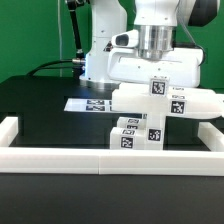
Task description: Assemble chair
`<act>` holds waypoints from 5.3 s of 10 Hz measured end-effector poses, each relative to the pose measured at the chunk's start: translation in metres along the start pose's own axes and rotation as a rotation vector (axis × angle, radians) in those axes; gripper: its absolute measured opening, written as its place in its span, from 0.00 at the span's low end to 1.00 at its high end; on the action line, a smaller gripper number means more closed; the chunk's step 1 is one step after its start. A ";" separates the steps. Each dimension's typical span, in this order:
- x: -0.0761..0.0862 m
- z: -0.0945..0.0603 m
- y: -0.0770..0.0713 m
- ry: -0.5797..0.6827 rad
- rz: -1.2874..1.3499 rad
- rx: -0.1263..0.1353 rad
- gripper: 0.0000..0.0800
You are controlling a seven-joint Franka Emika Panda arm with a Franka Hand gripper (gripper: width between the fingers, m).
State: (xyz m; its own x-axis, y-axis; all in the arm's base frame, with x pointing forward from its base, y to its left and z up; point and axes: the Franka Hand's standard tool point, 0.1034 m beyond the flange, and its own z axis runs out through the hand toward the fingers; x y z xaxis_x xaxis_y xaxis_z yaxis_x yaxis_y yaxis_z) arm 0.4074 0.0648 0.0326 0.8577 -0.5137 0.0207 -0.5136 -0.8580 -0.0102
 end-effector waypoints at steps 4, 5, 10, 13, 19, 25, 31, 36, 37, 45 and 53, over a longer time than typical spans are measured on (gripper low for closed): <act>-0.001 0.004 0.004 -0.005 0.003 -0.011 0.81; -0.001 0.005 0.005 -0.006 0.003 -0.013 0.81; 0.002 0.007 0.002 0.005 0.002 -0.013 0.81; 0.002 0.007 0.002 0.006 0.001 -0.013 0.81; 0.006 0.006 -0.003 0.013 0.003 -0.008 0.81; 0.008 0.006 -0.004 0.015 0.005 -0.008 0.81; 0.008 0.015 -0.003 0.011 0.002 -0.026 0.77; 0.008 0.015 -0.003 0.011 0.003 -0.026 0.49; 0.008 0.015 -0.003 0.011 0.003 -0.026 0.49; 0.006 0.002 -0.009 -0.018 -0.012 -0.008 0.50; 0.021 -0.078 -0.026 -0.083 -0.043 0.071 0.50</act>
Offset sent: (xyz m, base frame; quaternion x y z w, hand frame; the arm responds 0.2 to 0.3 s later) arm 0.0021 0.0031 -0.0040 0.0085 -0.0006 0.0111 0.9999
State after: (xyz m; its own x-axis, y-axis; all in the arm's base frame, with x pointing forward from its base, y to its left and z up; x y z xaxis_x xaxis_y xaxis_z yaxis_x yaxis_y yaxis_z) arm 0.4368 0.0763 0.1112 0.8796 -0.4718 -0.0601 -0.4754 -0.8759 -0.0821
